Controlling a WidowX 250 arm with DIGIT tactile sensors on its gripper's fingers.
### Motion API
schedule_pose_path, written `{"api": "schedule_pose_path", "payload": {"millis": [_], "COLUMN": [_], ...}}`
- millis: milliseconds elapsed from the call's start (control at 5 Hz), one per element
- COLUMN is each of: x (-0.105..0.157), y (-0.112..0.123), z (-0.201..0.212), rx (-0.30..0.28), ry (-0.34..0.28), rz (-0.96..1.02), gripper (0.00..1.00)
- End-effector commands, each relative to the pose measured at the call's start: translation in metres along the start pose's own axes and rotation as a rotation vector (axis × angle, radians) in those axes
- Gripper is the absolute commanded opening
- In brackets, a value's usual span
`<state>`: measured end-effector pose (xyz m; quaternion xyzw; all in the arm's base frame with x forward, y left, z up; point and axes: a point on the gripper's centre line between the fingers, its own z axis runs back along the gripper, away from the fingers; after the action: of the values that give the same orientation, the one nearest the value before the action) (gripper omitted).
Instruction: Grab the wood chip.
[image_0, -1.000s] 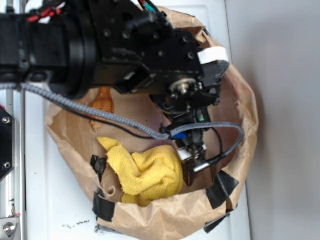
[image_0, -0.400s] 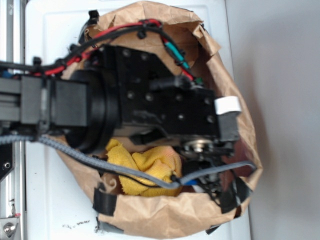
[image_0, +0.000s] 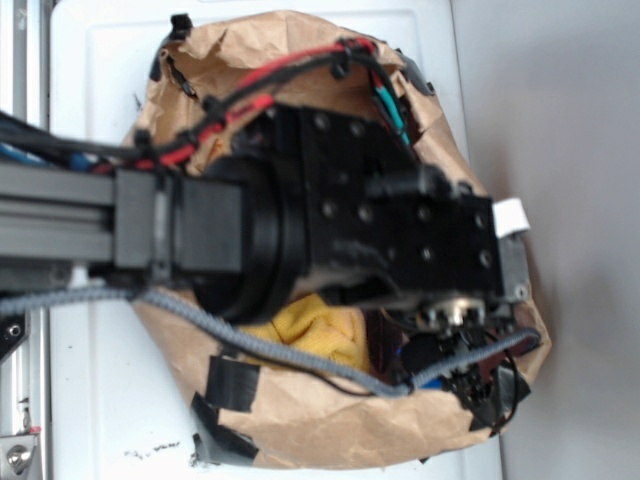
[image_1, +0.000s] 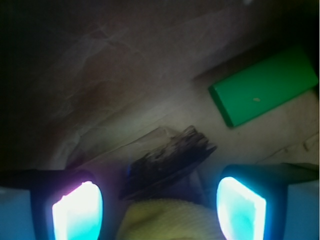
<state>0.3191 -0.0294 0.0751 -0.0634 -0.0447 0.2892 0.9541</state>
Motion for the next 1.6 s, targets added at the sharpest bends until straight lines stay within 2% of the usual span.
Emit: {"api": "schedule_pose_path", "payload": {"millis": [0, 200, 400, 600, 800, 1000, 1400], "x": [0.01, 0.011, 0.008, 0.007, 0.006, 0.006, 0.004], "y": [-0.025, -0.024, -0.02, -0.014, -0.01, -0.009, -0.006], "z": [-0.003, -0.023, -0.039, -0.045, -0.043, -0.041, -0.038], "rx": [-0.022, 0.016, 0.089, 0.139, 0.14, 0.135, 0.148], "ry": [-0.117, -0.156, -0.155, -0.136, -0.159, -0.16, -0.214], "rz": [0.024, 0.024, -0.01, -0.003, 0.012, 0.01, 0.016], "gripper": [1.0, 1.0, 1.0, 1.0, 0.0, 0.0, 0.0]}}
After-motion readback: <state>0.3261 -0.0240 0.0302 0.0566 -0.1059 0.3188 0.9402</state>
